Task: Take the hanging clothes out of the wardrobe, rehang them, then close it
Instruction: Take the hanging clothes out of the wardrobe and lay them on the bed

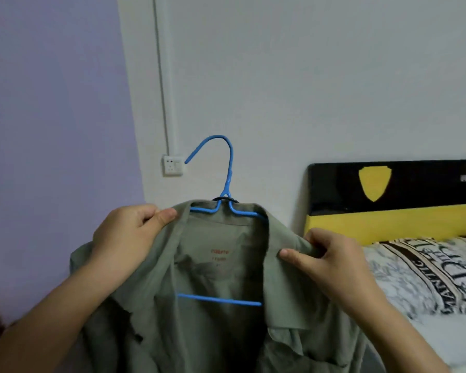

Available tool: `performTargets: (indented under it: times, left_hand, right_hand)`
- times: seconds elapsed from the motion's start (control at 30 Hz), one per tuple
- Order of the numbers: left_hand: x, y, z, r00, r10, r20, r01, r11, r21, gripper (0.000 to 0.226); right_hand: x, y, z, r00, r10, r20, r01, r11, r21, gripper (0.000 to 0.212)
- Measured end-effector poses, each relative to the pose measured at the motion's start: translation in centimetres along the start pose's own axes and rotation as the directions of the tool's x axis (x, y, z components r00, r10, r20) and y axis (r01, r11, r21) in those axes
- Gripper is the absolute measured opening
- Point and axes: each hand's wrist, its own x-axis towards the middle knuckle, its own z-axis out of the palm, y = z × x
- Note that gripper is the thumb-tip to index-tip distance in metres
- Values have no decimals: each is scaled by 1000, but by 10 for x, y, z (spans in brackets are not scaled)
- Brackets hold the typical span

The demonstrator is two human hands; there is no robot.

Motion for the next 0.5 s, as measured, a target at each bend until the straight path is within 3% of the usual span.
performTargets:
  times: [0.23,0.5]
  left_hand:
    - [7,57,65,964,225,143,-198,963,-180,53]
    - [-25,143,126,847,475,239,-337,827,-451,54]
  right_hand:
    - [-51,35,-53,941,212,-263,-253,959,-131,40]
    - [-129,62,-124,795,355,-492,-501,841,-203,34]
